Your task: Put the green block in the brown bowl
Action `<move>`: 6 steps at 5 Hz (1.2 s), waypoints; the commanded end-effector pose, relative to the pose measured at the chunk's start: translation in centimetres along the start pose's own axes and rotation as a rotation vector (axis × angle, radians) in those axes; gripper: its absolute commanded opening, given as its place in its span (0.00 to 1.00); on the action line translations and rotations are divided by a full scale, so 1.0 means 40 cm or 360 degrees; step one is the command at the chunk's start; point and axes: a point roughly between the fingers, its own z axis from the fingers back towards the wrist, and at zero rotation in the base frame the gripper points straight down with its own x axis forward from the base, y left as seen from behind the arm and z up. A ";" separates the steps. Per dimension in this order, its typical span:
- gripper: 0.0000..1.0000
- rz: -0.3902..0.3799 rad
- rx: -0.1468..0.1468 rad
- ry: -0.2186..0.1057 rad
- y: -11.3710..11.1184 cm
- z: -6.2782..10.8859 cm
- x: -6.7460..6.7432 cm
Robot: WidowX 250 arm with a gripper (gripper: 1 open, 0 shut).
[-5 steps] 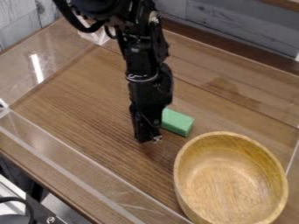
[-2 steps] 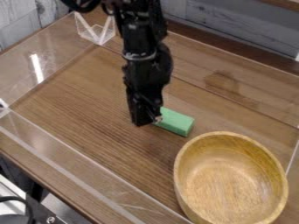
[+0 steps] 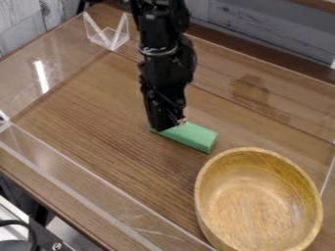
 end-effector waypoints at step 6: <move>1.00 -0.0276 0.0197 -0.0240 0.040 0.031 0.064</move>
